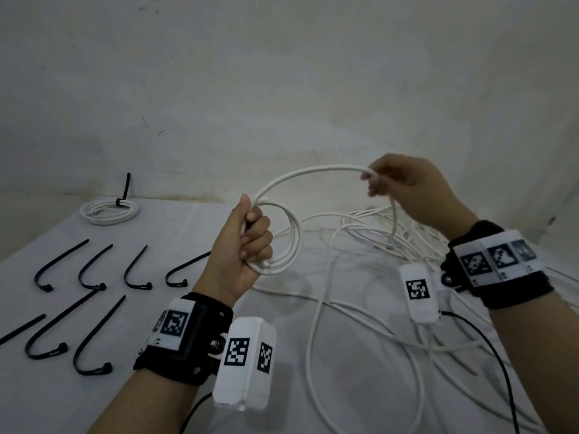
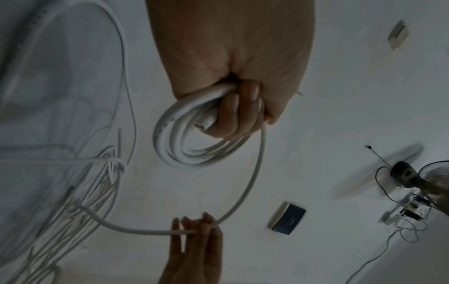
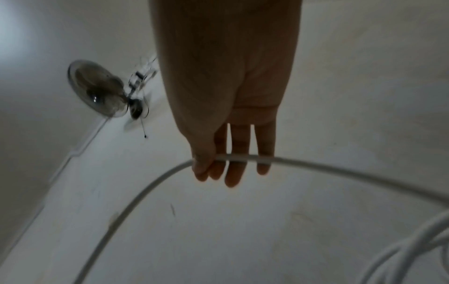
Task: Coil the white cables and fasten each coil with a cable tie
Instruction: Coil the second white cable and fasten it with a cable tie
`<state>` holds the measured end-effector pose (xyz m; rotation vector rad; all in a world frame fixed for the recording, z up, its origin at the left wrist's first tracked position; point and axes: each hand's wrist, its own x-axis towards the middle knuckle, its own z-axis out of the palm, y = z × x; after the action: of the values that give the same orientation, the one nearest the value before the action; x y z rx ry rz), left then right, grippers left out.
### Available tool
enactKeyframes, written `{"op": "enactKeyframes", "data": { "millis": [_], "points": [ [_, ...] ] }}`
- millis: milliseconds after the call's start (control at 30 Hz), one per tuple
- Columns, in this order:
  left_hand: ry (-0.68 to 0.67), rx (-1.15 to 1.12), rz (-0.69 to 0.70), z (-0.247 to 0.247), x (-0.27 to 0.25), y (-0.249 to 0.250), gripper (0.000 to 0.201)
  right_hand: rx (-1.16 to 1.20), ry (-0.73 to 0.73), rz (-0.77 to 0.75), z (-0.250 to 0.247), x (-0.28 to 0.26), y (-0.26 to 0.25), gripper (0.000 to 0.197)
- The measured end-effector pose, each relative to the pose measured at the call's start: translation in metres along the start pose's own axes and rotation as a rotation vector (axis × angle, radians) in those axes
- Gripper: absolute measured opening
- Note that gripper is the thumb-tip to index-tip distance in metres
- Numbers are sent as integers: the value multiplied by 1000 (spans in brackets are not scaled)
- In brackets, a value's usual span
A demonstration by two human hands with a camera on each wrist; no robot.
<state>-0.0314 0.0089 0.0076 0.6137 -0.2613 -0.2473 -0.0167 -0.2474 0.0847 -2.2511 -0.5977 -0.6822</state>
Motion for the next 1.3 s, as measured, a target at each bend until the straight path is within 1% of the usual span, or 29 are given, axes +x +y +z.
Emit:
{"op": "enactKeyframes", "data": {
  "millis": [67,100,133,200,300,400,467,533,567,633,733,800,833,900,1033,1167,1233,1300],
  "points": [
    [-17,3,8,1,-1,1,42,87,102,-58,-7,5,-9,12],
    [-26,-5,17,2,-1,2,41,74,110,-77,-6,4,-12,12],
    [-33,-19,31,2,-2,4,39,37,91,-88,-3,2,-13,13],
    [-34,-49,71,0,-2,9,39,-57,5,-90,7,-7,-12,16],
    [-27,-96,125,-4,-1,16,41,-194,-110,-99,20,-22,-1,27],
    [-23,-124,166,-7,0,21,46,-177,-109,-131,26,-30,6,38],
    [-16,-132,172,-9,1,22,50,-189,-101,-142,28,-31,7,38],
    [-7,-139,176,-10,1,22,52,-267,-116,-170,29,-31,8,35],
    [0,-143,180,-11,2,23,53,-324,-140,-197,30,-32,7,33],
    [23,-143,196,-13,2,24,51,-415,-238,-250,35,-35,4,35],
    [53,-102,215,-15,3,26,44,-488,-412,-318,49,-44,-5,45],
    [62,-62,220,-14,4,25,42,-534,-496,-342,58,-48,-13,53],
    [63,-42,225,-14,5,24,42,-555,-516,-370,61,-50,-18,57],
    [63,-10,234,-13,5,22,41,-579,-506,-454,67,-53,-30,62],
    [67,65,238,-12,4,18,41,-582,-449,-604,73,-55,-47,57],
    [51,206,218,-6,4,10,38,-587,-478,-627,71,-56,-69,50],
    [30,336,184,-2,3,2,38,-484,-478,-612,71,-53,-80,41],
    [-13,530,154,1,0,-8,48,-345,-416,-586,71,-46,-86,23]
  ]
}}
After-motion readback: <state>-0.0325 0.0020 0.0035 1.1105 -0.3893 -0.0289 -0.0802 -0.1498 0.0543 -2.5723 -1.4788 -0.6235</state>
